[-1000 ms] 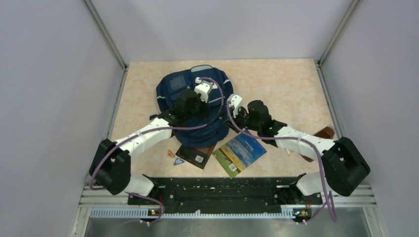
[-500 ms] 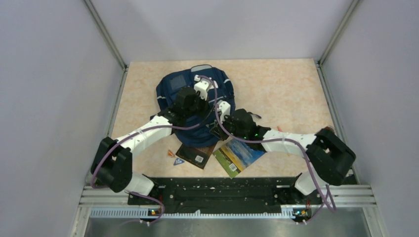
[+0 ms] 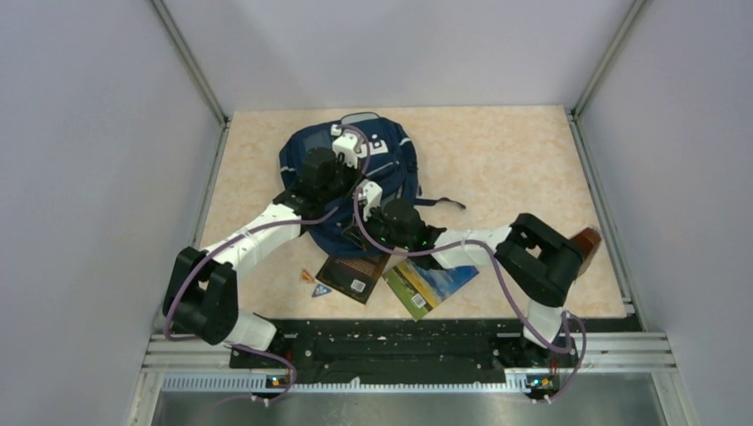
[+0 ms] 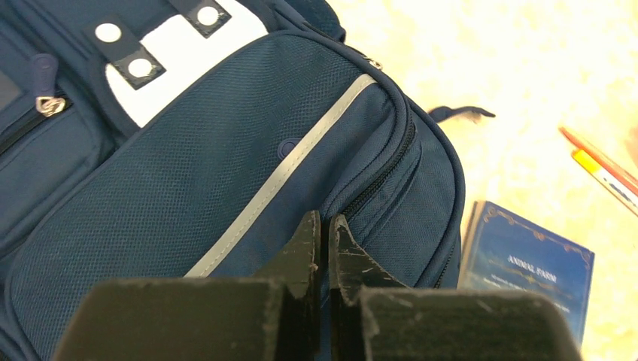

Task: Pack the student bag
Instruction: Unzip the student bag at the center of the board.

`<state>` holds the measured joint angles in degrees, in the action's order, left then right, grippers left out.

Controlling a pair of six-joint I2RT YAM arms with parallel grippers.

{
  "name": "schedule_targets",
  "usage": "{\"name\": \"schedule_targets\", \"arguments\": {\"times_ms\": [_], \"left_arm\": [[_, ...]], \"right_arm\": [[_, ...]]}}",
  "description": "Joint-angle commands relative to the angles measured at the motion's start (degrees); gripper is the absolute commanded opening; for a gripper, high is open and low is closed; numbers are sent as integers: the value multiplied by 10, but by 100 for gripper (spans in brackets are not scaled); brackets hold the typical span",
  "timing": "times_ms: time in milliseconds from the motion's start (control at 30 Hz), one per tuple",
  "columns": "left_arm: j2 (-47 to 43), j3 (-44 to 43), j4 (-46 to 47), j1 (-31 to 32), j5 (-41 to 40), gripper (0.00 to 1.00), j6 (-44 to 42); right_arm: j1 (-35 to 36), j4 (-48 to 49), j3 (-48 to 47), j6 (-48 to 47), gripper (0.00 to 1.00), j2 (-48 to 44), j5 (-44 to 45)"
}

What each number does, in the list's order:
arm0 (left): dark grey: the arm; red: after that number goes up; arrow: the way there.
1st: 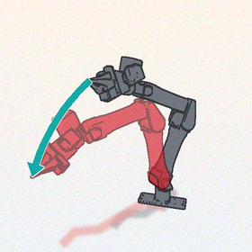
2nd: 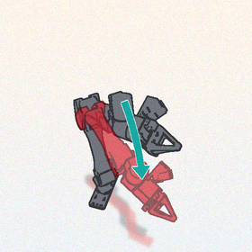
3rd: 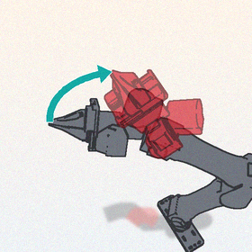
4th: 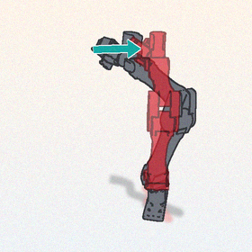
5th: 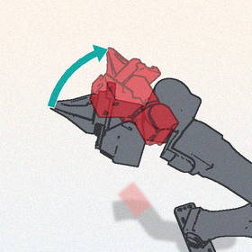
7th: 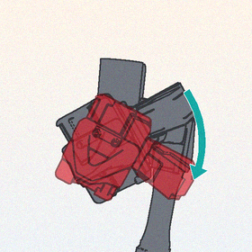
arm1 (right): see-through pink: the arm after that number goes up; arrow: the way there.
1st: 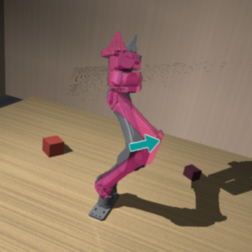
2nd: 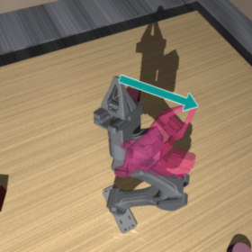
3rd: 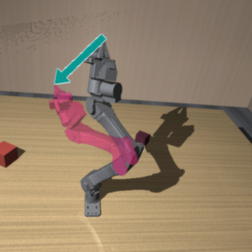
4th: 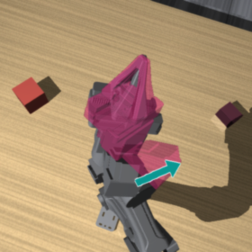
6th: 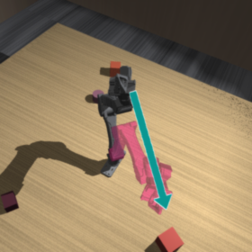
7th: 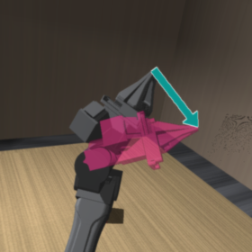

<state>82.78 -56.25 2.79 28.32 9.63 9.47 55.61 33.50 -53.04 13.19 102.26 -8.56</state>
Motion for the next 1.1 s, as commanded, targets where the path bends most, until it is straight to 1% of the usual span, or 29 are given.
{"name": "schedule_targets", "arguments": {"times_ms": [0,133,300,333,433,500,533,600,667,800,900,967,1067], "left_arm": [[-7,-37,97,6,18,0,12],[-10,-38,93,-1,18,0,9],[-14,-38,91,-13,16,0,6],[-15,-38,91,-16,15,0,5],[-20,-41,88,-26,15,0,-2],[-28,-41,85,-34,16,0,-5],[-32,-40,84,-38,21,0,-7],[-42,-40,81,-43,27,0,-11],[-53,-40,73,-45,25,0,-16],[-72,-46,54,-51,11,0,-17],[-83,-50,50,-60,-1,0,-4],[-88,-54,50,-67,-1,0,7],[-91,-60,48,-75,0,0,16]], "right_arm": [[17,29,-83,-29,0,54,-39],[17,25,-101,-53,0,73,-32],[18,11,-83,-65,0,38,-30],[19,-1,-79,-67,5,25,-30],[19,-31,-45,-69,32,-28,-21],[18,-46,-13,-67,46,-76,-6],[17,-56,3,-65,52,-102,7],[5,-93,25,-48,58,-153,40],[-27,-139,38,-12,59,-192,49],[-131,-220,61,67,59,-255,31],[-199,-257,82,73,59,-283,7],[-249,-272,100,67,66,-299,-3],[-307,-317,118,61,69,-301,-9]]}}
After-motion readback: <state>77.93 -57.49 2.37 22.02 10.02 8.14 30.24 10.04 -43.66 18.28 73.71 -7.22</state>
